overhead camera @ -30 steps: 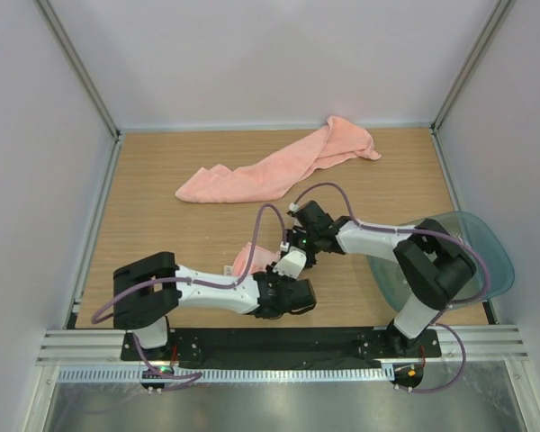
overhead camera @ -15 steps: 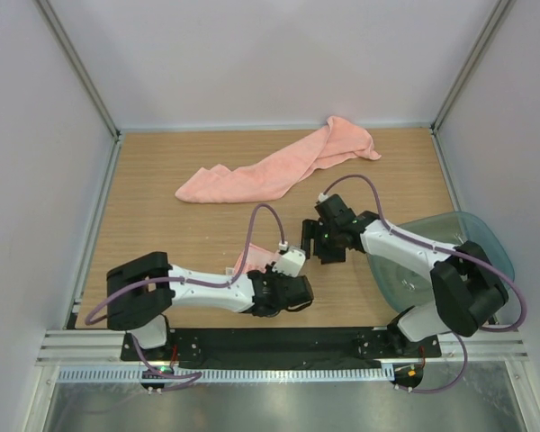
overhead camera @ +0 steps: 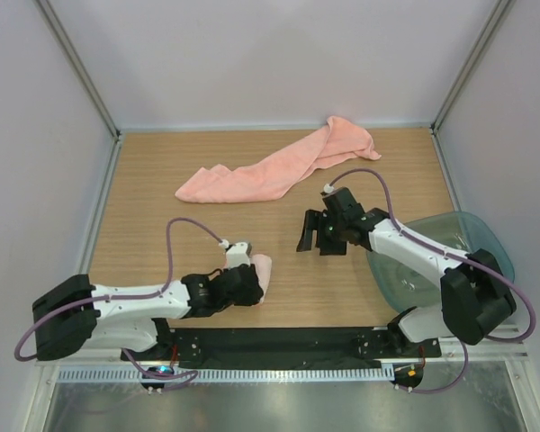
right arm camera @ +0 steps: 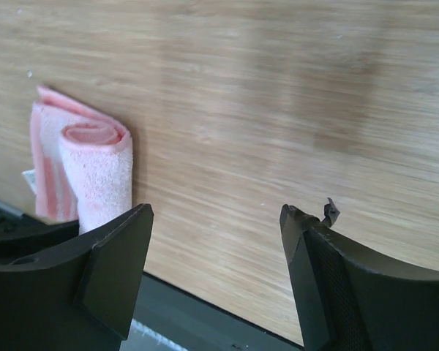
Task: Roll the towels
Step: Roll the towel
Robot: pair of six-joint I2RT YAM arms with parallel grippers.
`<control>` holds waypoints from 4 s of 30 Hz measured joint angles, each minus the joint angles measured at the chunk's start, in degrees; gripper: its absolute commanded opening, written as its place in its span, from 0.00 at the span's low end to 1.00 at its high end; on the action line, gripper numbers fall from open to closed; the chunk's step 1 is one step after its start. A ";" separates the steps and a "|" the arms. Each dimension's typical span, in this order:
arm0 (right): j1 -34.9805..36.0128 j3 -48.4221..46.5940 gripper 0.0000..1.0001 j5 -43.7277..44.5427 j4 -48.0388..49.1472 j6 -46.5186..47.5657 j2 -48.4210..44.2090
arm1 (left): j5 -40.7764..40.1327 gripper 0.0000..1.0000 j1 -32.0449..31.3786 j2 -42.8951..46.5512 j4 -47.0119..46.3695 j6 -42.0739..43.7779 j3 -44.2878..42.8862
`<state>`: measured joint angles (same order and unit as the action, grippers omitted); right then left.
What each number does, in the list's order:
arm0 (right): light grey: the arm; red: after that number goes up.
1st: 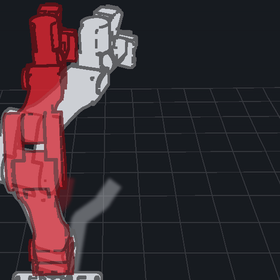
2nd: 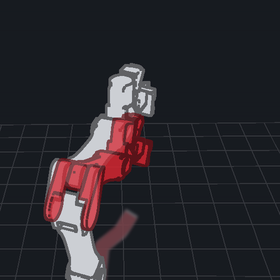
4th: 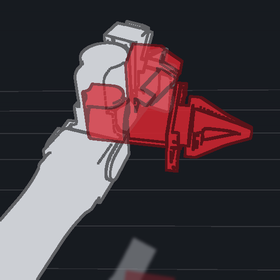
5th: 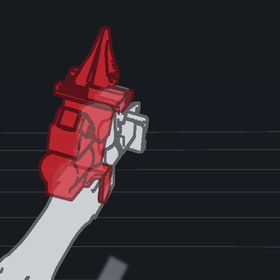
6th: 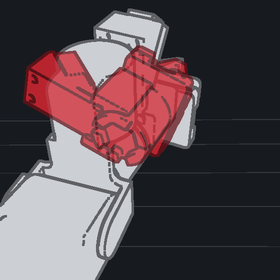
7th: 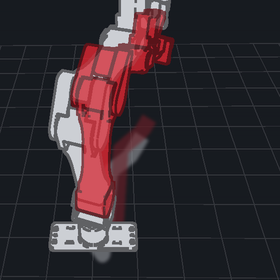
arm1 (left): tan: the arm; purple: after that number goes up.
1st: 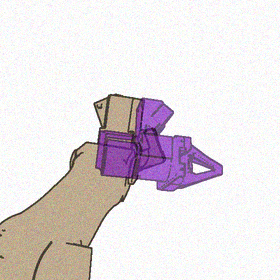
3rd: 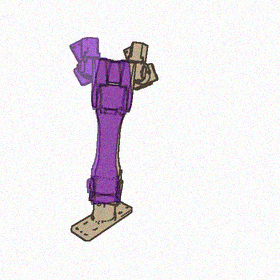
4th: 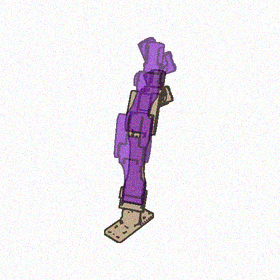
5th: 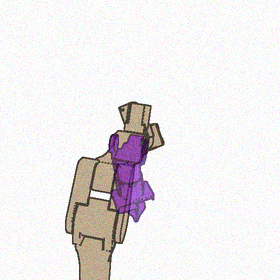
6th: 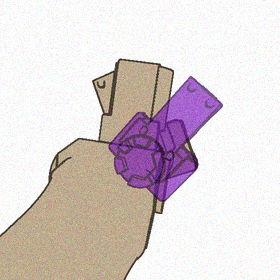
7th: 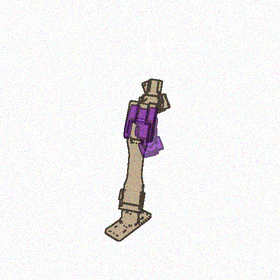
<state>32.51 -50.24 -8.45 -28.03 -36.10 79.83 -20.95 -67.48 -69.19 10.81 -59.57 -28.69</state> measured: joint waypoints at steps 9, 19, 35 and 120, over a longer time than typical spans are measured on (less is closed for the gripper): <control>0.02 10.12 0.81 -17.62 15.96 -2.89 -1.46 | 8.07 0.00 7.65 10.43 -7.06 -10.91 10.51; 3.32 13.73 0.82 -25.05 37.38 -8.02 8.79 | 10.93 0.00 9.09 7.56 -13.35 -21.09 13.60; 11.72 9.07 0.34 -26.49 53.22 -10.75 24.96 | 12.66 0.00 9.88 8.66 -18.91 -20.85 16.74; -1.99 6.69 0.83 5.75 4.61 -7.54 -3.32 | 0.24 0.00 -1.03 -19.10 -14.27 26.34 -10.16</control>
<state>30.52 -43.55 -2.70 -23.42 -43.64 76.51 -20.71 -68.51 -88.29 -3.46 -33.23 -38.85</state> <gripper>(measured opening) 0.825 0.161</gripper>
